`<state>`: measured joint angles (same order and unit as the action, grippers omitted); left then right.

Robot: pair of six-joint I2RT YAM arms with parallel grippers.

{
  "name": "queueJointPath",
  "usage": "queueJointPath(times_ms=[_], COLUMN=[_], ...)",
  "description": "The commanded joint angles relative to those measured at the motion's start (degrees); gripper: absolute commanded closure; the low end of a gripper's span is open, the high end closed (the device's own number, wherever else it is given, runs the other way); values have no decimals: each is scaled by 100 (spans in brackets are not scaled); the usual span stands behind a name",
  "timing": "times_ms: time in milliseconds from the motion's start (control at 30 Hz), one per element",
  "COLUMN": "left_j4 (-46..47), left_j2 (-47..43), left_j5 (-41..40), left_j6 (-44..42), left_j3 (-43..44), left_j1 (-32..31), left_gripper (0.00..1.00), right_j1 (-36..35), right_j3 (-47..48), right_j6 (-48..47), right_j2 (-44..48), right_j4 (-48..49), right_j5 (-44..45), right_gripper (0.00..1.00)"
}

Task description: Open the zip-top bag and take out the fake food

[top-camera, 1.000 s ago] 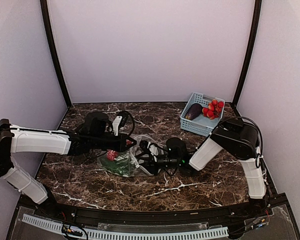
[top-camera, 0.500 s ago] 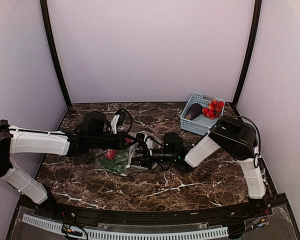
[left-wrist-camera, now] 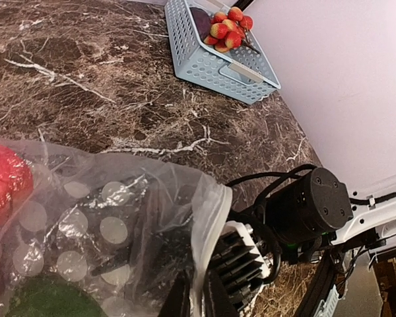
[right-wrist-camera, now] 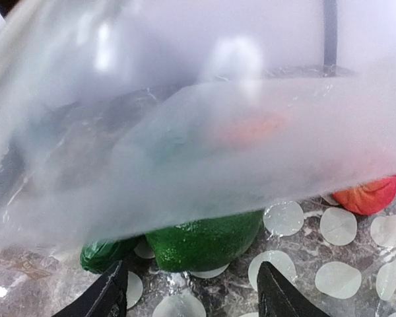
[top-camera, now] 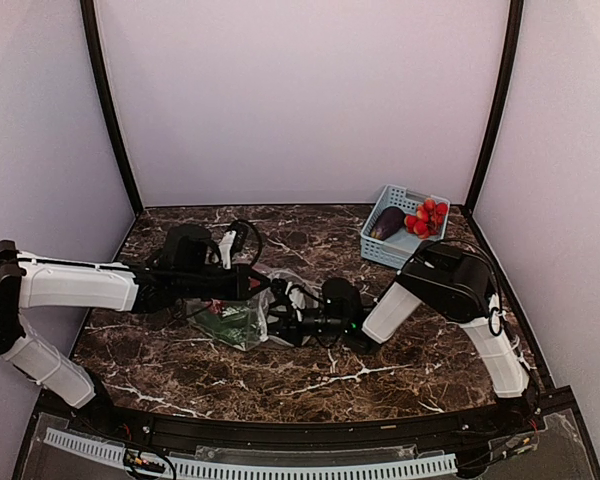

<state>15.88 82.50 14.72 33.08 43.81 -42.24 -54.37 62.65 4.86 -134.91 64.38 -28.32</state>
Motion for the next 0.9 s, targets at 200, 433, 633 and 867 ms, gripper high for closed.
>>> queueJointPath(times_ms=[200, 433, 633, 867], left_j4=[-1620, -2847, -3206, -2968], left_j2=[-1072, -1145, -605, 31], left_j5=[-946, -1081, -1223, -465], left_j6=[-666, -874, -1312, -1254], left_j3=[10, 0, 204, 132], left_j1=[242, 1266, 1503, 1526], left_gripper=[40, 14, 1, 24], right_j1=[-56, -52, -50, -53], right_j3=[-482, -547, -751, -977], right_j6=[119, 116, 133, 137], right_j2=[28, 173, 325, 503], right_j4=[423, 487, 715, 905], right_j5=[98, 72, 63, 132], right_gripper=[31, 23, 11, 10])
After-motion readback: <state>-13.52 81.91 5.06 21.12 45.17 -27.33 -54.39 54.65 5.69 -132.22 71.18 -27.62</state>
